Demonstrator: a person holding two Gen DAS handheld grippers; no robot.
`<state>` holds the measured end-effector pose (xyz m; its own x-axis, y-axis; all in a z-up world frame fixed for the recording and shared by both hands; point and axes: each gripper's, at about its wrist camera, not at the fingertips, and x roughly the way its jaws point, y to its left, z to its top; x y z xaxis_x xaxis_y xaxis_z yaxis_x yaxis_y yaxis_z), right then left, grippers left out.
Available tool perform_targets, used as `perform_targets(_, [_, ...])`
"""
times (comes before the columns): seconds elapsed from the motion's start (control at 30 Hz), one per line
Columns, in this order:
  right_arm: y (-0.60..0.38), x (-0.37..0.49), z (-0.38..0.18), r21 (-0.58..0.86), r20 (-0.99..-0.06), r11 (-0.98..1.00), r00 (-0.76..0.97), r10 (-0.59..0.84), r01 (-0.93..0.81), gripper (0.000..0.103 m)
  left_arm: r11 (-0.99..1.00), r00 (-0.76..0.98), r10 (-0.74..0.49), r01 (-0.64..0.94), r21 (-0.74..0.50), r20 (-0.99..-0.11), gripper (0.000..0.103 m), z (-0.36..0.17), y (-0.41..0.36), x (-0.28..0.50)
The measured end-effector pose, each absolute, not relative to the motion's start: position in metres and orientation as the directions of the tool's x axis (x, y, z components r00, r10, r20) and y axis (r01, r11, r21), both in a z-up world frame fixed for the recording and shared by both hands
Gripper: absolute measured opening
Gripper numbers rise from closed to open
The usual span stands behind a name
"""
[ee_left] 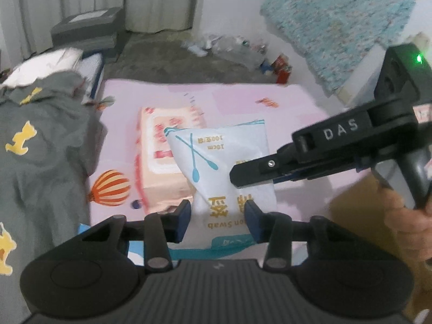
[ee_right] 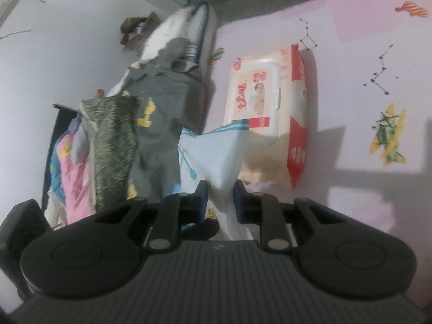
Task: Organize soft objects
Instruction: 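Carry the cotton-swab bag into the cardboard box and release it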
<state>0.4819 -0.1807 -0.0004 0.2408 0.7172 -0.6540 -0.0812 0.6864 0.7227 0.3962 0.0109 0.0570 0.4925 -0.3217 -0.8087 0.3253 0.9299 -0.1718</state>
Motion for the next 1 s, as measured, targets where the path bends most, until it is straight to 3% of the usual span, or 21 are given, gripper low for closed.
perform_targets(0.27, [-0.298,0.388,0.067,0.733,-0.596,0.672,0.380,0.708,-0.102,0.018,0.837,0.473,-0.483,0.496,-0.230,-0.737,0.044,0.114,-0.084,0.325])
perform_targets(0.47, [-0.415,0.306,0.084,0.701,-0.609,0.713,0.499,0.617,-0.028,0.018,0.729,0.365,-0.577,0.633,-0.260,-0.731,0.047,0.111,-0.188,0.287])
perform_targets(0.73, [-0.520,0.266,0.041,0.645,-0.701,0.748,0.509,0.500,0.154,0.017,0.694,0.239,-0.555,0.660,-0.286,-0.797,0.048,0.056,-0.287,0.282])
perform_targets(1.0, [-0.518,0.313,-0.016,0.479,-0.819,0.866,0.429,0.382,0.144,0.016,0.752,0.322,-0.514,0.614,-0.238,-0.795,0.053,0.054,-0.262,0.289])
